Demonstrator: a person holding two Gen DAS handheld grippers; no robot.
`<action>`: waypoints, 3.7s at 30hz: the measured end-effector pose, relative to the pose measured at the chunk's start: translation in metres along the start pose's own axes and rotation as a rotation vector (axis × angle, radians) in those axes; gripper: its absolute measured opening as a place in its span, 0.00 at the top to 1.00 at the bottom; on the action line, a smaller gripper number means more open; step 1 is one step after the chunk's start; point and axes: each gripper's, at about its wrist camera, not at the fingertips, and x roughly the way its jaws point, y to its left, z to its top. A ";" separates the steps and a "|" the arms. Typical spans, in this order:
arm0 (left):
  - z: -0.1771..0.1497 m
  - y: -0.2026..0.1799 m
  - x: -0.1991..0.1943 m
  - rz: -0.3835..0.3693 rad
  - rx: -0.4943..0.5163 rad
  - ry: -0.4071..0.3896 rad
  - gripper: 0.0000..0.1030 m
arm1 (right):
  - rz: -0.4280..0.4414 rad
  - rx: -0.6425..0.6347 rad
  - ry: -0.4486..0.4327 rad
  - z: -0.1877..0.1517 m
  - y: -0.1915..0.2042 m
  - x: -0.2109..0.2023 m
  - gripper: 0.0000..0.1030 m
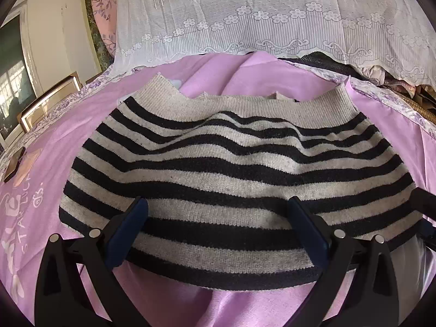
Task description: Fold small clothes
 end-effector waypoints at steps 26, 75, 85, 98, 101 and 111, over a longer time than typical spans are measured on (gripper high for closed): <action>0.019 -0.035 -0.009 -0.004 0.045 -0.057 0.04 | -0.014 -0.014 -0.022 0.026 -0.010 0.028 0.55; 0.061 -0.009 -0.018 -0.125 0.128 -0.134 0.04 | -0.181 -0.291 -0.243 -0.001 0.138 -0.014 0.76; 0.075 0.039 0.038 -0.313 -0.053 0.080 0.05 | -0.252 -0.398 -0.244 -0.028 0.191 0.007 0.77; 0.098 0.120 0.017 -0.281 -0.120 -0.053 0.16 | -0.221 -0.501 -0.254 -0.044 0.279 0.032 0.77; 0.101 0.148 0.020 -0.295 -0.174 -0.055 0.19 | -0.212 -0.535 -0.248 -0.049 0.305 0.043 0.77; 0.083 0.224 0.063 -0.171 -0.228 0.018 0.19 | -0.188 -0.562 -0.150 -0.078 0.348 0.120 0.77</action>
